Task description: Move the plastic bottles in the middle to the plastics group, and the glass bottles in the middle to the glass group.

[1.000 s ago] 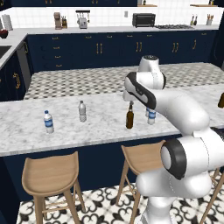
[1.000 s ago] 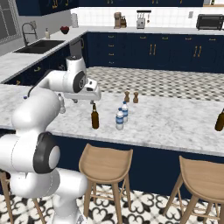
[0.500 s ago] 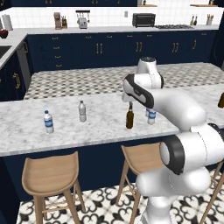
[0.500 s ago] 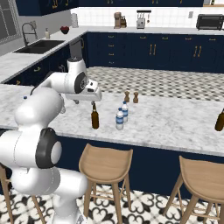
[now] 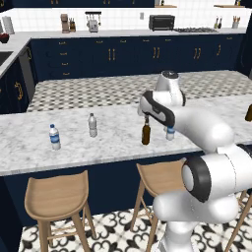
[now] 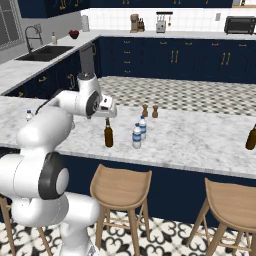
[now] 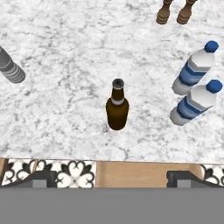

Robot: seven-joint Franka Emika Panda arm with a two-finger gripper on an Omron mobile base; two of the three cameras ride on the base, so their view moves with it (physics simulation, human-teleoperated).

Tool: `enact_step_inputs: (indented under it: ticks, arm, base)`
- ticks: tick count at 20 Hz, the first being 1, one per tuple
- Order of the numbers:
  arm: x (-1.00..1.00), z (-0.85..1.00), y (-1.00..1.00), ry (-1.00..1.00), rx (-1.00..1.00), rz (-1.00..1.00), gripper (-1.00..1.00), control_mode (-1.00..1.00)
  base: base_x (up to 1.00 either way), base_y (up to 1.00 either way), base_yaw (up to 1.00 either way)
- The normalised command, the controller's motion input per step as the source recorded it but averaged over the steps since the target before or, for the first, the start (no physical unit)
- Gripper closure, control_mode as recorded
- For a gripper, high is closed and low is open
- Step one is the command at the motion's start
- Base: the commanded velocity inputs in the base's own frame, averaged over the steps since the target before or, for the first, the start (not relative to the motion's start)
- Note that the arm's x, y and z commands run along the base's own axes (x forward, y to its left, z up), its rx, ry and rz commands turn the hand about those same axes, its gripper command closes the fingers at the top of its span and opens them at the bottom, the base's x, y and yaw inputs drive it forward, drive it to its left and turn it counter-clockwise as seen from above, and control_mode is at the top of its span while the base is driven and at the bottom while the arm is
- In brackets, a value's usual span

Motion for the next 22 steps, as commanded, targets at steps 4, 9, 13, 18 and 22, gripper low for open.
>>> enact_step_inputs:
  ticks: [4, 9, 13, 18, 22]
  arm:
    - [0.3, -0.32, 0.0, 0.0, -0.03, -0.01, -1.0, -1.0]
    - [0.23, -0.15, 0.0, 0.0, -0.02, 0.0, -1.0, -1.0]
    - [0.35, -0.01, 0.0, 0.0, 0.0, 0.0, -1.0, -1.0]
    - [0.36, -0.01, 0.0, 0.0, 0.0, 0.0, -1.0, -1.0]
    - [0.16, -0.2, 0.0, 0.0, 0.0, 0.0, -1.0, -1.0]
  base:
    - [0.0, 0.0, 0.0]
    - [0.0, 0.0, 0.0]
    - [0.0, 0.0, 0.0]
    - [0.0, 0.0, 0.0]
    - [0.0, 0.0, 0.0]
